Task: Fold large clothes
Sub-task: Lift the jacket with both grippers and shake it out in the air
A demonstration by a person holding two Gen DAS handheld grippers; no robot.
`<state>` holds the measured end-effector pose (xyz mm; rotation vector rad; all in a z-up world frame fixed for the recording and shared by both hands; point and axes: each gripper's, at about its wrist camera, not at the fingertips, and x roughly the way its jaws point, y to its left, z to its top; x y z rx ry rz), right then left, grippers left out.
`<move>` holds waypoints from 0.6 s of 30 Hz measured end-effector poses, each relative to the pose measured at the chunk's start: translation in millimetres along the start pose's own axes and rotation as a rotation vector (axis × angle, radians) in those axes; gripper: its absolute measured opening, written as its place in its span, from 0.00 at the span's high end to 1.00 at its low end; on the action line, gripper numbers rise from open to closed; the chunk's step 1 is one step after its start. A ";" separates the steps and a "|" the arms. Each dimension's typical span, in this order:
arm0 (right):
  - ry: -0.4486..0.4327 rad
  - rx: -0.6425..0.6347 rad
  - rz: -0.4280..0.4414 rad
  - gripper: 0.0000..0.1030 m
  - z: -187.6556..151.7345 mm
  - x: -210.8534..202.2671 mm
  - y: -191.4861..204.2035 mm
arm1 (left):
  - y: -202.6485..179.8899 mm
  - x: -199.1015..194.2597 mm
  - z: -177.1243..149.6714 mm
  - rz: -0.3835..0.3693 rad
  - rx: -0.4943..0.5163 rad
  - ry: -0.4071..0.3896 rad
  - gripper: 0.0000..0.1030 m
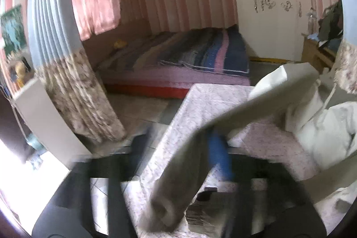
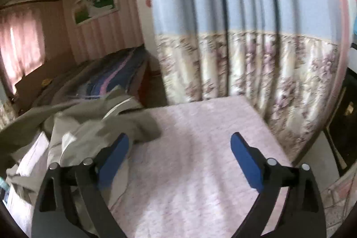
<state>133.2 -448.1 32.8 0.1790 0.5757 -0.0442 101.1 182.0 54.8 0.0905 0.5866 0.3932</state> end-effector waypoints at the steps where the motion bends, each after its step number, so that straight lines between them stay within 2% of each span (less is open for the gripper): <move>1: 0.020 0.007 0.026 0.10 -6.0 5.4 7.8 | -4.4 -6.7 1.9 0.006 0.018 -0.030 0.04; 3: 0.042 0.023 0.077 0.10 -14.9 11.7 20.6 | -13.9 -16.9 9.0 -0.005 0.046 -0.067 0.03; 10: 0.109 -0.012 0.188 0.09 -20.7 33.6 70.0 | -79.9 -19.5 33.5 -0.178 0.071 -0.125 0.03; 14: 0.120 -0.065 0.197 0.05 -16.2 43.4 93.2 | -122.9 -5.4 42.0 -0.249 0.103 -0.132 0.03; 18: 0.172 -0.115 0.177 0.04 -15.8 66.9 108.7 | -174.8 29.7 49.0 -0.268 0.165 -0.105 0.03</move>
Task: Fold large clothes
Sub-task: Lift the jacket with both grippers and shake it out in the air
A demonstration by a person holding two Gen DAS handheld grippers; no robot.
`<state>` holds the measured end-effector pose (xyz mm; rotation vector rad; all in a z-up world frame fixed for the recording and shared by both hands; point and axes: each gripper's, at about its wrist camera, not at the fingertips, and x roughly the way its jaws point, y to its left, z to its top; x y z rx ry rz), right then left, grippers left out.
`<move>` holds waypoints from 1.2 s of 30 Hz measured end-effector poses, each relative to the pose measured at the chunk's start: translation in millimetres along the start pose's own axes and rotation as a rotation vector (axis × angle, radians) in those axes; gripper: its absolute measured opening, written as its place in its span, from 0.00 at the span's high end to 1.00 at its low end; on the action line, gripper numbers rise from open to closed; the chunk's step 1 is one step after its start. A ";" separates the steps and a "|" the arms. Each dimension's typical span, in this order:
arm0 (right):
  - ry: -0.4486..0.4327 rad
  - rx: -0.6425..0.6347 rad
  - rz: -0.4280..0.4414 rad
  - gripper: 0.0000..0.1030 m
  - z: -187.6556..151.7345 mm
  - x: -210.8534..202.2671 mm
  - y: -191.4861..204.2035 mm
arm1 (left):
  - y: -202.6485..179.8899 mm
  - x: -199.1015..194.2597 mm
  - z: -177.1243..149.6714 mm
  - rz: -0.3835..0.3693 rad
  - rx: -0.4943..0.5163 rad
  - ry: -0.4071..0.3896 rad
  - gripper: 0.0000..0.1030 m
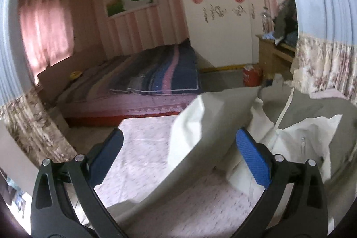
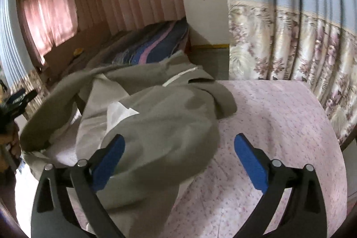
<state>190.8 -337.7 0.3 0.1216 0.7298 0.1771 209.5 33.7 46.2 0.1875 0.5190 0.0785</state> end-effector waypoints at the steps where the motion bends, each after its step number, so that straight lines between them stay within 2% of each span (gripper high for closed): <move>1: 0.031 -0.010 -0.012 0.04 0.9 11.2 1.8 | -5.3 10.7 1.1 0.001 0.015 0.014 0.03; 5: 0.095 -0.004 -0.002 0.04 -0.8 37.1 1.6 | -25.2 55.5 2.3 -0.023 0.069 0.079 0.03; 6: 0.095 -0.002 0.008 0.09 -1.3 40.6 2.2 | -29.3 65.4 2.0 -0.031 0.077 0.093 0.03; 7: 0.082 0.004 0.033 0.48 -1.4 42.0 2.4 | -33.0 77.3 0.9 -0.050 0.081 0.117 0.09; 8: 0.081 0.013 0.054 0.68 -1.2 43.8 2.0 | -34.2 86.8 -1.2 -0.071 0.078 0.141 0.19; 9: 0.086 0.020 0.066 0.89 -0.3 45.4 1.8 | -34.2 95.9 -3.2 -0.102 0.067 0.172 0.56; 10: 0.080 0.012 0.064 0.91 1.2 45.5 2.8 | -33.2 107.0 -5.9 -0.139 0.040 0.209 0.77; 11: 0.058 -0.018 0.050 0.92 3.5 42.0 5.7 | -30.3 110.9 -7.4 -0.134 0.022 0.212 0.82; 12: 0.036 -0.038 0.038 0.94 6.3 37.3 7.1 | -28.2 111.2 -8.0 -0.127 0.010 0.204 0.97; 15: -0.049 -0.079 -0.034 0.96 22.8 13.1 0.6 | -5.8 97.9 -5.4 -0.124 -0.043 0.159 0.99; 18: -0.117 -0.095 -0.112 0.96 44.5 -11.4 -17.2 | 30.4 69.5 3.2 -0.088 -0.102 0.099 0.99; 21: -0.177 -0.124 -0.174 0.96 66.8 -38.6 -32.7 | 74.9 33.3 14.5 -0.050 -0.181 0.029 0.99; 26: -0.296 -0.191 -0.262 0.96 99.9 -85.5 -31.9 | 146.3 -45.7 34.7 0.005 -0.303 -0.122 0.99; 31: -0.489 -0.231 -0.306 0.96 130.5 -163.5 -9.0 | 174.3 -119.9 48.6 0.021 -0.349 -0.269 0.99; 36: -0.667 -0.258 -0.321 0.96 153.8 -255.2 11.5 | 177.7 -190.4 74.6 -0.004 -0.350 -0.423 0.98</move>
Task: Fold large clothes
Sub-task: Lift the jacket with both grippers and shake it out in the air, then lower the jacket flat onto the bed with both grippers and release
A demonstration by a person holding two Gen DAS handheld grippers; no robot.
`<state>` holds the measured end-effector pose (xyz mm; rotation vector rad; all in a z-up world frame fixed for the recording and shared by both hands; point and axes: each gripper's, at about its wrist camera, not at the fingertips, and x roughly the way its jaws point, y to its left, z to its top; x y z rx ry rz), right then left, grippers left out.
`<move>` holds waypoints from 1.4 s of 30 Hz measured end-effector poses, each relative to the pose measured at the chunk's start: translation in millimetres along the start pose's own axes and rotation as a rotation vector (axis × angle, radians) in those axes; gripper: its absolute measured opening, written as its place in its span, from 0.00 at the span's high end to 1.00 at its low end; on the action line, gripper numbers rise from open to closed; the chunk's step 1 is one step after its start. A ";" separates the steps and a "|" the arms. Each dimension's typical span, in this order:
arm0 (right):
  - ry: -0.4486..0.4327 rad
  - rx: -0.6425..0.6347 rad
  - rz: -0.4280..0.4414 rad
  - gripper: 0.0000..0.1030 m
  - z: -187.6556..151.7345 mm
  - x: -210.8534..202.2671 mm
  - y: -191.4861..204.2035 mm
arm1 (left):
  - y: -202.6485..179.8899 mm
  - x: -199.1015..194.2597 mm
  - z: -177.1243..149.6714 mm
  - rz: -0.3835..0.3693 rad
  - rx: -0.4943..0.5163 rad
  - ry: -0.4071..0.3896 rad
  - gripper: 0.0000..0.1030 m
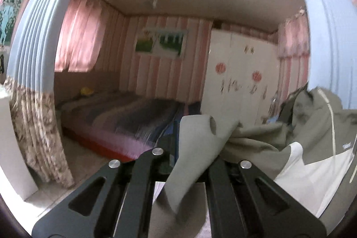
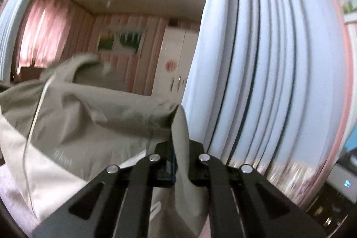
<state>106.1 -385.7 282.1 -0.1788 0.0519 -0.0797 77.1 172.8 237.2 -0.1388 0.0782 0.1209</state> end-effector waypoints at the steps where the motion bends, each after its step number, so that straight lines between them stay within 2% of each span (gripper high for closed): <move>1: -0.023 -0.009 -0.005 0.96 13.7 -11.0 -2.9 | -2.4 -8.4 9.7 -0.003 0.005 -0.027 0.98; 7: -0.125 -0.049 -0.010 0.96 93.2 -66.3 -24.8 | -17.6 -43.8 76.9 -0.052 0.010 -0.130 0.98; 11: -0.193 -0.072 -0.054 0.96 129.0 -93.0 -33.8 | -36.2 -65.8 120.6 -0.036 0.064 -0.197 0.98; 14: -0.251 -0.036 -0.056 0.95 148.9 -116.6 -47.6 | -49.2 -84.0 151.8 -0.027 0.087 -0.259 0.97; 18: -0.259 -0.012 -0.065 0.95 154.5 -124.7 -59.5 | -63.8 -95.8 169.8 -0.021 0.110 -0.312 0.94; 21: -0.208 -0.007 -0.062 0.94 145.8 -101.1 -64.8 | -70.5 -80.9 167.0 -0.018 0.123 -0.295 0.91; 22: -0.181 -0.013 -0.058 0.94 141.4 -89.7 -66.5 | -73.2 -68.7 164.3 -0.019 0.126 -0.268 0.91; 27: 0.045 -0.009 0.015 0.93 87.3 22.2 -58.9 | -76.8 24.9 113.9 -0.010 0.143 -0.097 0.91; 30: 0.158 -0.015 0.044 0.93 37.4 90.7 -46.6 | -84.2 104.3 57.8 0.068 0.204 0.040 0.89; 35: 0.320 0.005 0.077 0.89 -46.1 176.8 -15.2 | -87.2 188.4 -25.3 0.126 0.236 0.204 0.90; 36: 0.357 -0.001 0.084 0.79 -61.0 190.2 -7.7 | -85.5 199.9 -38.0 0.128 0.241 0.234 0.89; 38: 0.438 -0.031 0.102 0.62 -94.3 213.9 10.2 | -82.4 225.0 -75.8 0.126 0.250 0.312 0.77; 39: 0.466 -0.055 0.087 0.41 -108.6 221.9 17.9 | -82.5 233.7 -91.9 0.136 0.268 0.332 0.59; 40: 0.470 -0.080 0.061 0.26 -121.4 225.0 23.9 | -82.7 239.3 -111.3 0.153 0.285 0.345 0.47; 41: 0.461 -0.098 0.045 0.23 -132.6 224.0 27.5 | -82.1 242.4 -119.8 0.160 0.288 0.351 0.42; 42: 0.458 -0.102 0.035 0.22 -140.3 223.0 29.0 | -81.8 242.2 -132.6 0.147 0.282 0.363 0.29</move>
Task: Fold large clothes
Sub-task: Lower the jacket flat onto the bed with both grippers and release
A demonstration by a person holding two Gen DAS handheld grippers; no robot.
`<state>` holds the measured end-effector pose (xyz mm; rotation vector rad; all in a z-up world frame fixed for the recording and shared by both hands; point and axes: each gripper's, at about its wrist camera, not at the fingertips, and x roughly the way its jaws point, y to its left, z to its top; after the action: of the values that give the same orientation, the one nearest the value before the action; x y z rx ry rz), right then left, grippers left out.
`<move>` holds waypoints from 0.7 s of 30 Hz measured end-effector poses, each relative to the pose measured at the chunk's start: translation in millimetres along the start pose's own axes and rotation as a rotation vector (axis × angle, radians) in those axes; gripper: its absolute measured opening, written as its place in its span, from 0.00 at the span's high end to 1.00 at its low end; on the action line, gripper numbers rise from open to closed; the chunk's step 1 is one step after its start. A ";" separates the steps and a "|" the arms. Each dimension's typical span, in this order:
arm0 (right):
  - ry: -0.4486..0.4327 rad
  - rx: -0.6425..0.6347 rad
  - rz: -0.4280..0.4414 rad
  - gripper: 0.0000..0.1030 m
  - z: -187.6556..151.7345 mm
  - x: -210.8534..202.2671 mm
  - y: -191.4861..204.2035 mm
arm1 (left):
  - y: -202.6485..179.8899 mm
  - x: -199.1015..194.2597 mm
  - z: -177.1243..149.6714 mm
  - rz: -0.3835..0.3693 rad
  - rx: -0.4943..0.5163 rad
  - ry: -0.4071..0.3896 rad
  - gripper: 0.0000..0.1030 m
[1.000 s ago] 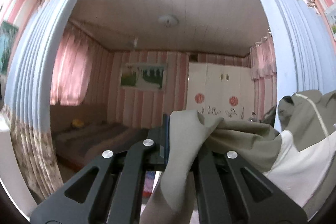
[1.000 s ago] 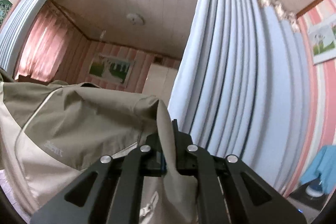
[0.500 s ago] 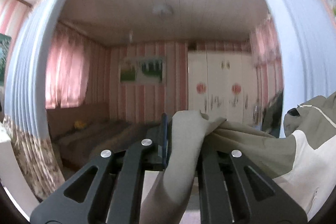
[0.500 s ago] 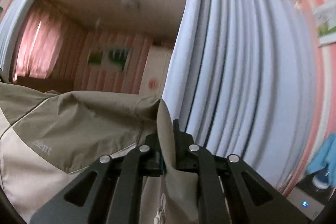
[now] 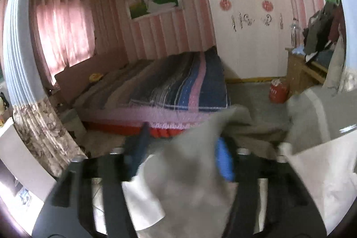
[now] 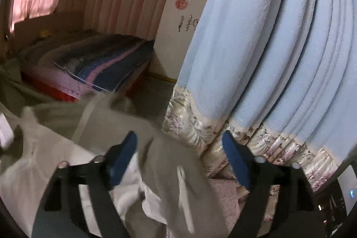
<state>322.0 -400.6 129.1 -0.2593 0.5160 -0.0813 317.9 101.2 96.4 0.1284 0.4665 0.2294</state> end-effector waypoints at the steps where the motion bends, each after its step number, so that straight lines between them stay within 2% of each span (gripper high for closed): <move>1: 0.004 0.012 -0.003 0.21 -6.0 2.3 0.2 | -3.2 3.6 -5.3 -0.015 -0.004 0.010 0.23; 6: 0.050 0.046 0.057 0.21 -58.5 -0.7 12.5 | -19.0 -5.7 -61.6 -0.095 0.004 0.085 0.22; 7: 0.054 0.058 0.075 0.19 -72.0 -4.5 12.1 | -22.0 -11.7 -73.9 -0.110 0.005 0.097 0.20; 12: 0.128 0.098 0.153 0.17 -159.2 -39.2 25.4 | -27.5 -54.6 -145.7 -0.172 0.043 0.171 0.17; 16: 0.239 0.176 0.166 0.15 -241.1 -75.6 22.2 | -29.1 -103.8 -209.6 -0.154 0.106 0.221 0.12; 21: 0.324 0.282 0.150 0.15 -306.7 -95.0 10.1 | -19.2 -145.8 -255.8 -0.125 0.101 0.264 0.05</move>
<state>87.2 -446.2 -85.3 0.0715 0.8357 -0.0489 77.6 64.4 -70.8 0.1683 0.7466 0.0994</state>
